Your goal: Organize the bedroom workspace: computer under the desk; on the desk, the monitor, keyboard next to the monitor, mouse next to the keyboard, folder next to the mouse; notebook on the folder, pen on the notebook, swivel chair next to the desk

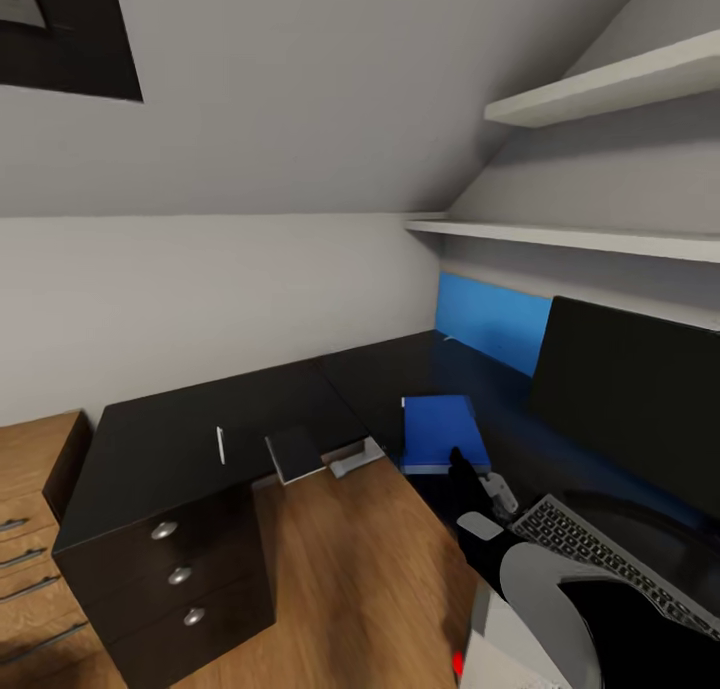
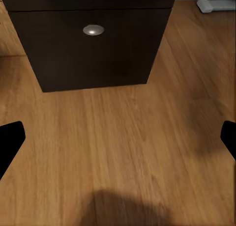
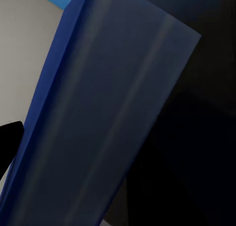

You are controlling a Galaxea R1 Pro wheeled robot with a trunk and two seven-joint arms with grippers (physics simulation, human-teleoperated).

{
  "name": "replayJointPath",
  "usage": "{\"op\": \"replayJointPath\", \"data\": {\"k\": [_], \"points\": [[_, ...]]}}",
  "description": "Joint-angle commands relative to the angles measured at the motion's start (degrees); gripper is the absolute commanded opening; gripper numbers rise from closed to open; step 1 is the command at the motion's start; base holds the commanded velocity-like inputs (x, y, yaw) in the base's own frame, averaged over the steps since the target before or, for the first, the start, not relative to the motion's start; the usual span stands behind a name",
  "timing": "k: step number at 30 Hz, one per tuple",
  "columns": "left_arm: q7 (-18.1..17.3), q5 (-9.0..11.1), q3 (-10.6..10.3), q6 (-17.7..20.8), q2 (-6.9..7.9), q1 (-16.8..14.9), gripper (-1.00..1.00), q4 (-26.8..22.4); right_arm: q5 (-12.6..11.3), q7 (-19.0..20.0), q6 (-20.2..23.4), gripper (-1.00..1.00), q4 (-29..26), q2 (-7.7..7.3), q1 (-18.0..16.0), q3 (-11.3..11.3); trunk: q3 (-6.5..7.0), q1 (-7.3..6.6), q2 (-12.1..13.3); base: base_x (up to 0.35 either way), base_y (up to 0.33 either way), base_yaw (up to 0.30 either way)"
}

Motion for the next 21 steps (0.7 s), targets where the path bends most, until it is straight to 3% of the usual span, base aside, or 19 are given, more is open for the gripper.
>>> {"op": "replayJointPath", "data": {"k": [1, 12, 21], "points": [[-0.5, 0.1, 0.4, -0.1, 0.0, 0.0, 1.0, 0.0, -0.7, 0.5, -0.1, -1.0, 0.1, 0.03, -0.1, 0.0, -0.07, 0.0, 0.0, 0.0, 0.0, -0.246], [-0.7, 0.0, 0.4, -0.1, 0.06, 0.0, 1.0, 0.0, -0.7, 0.5, 0.0, -1.0, 0.1, 0.05, 0.1, 0.0, -0.07, 0.0, 0.0, 0.0, 0.0, -0.239], [-0.9, -0.1, 0.3, 0.0, 0.17, 0.0, 1.0, 0.0, -0.7, 0.5, 0.0, -1.0, 0.1, 0.11, 0.2, 0.1, -0.07, 0.0, 0.0, 0.053, 0.129, -0.039]]}}
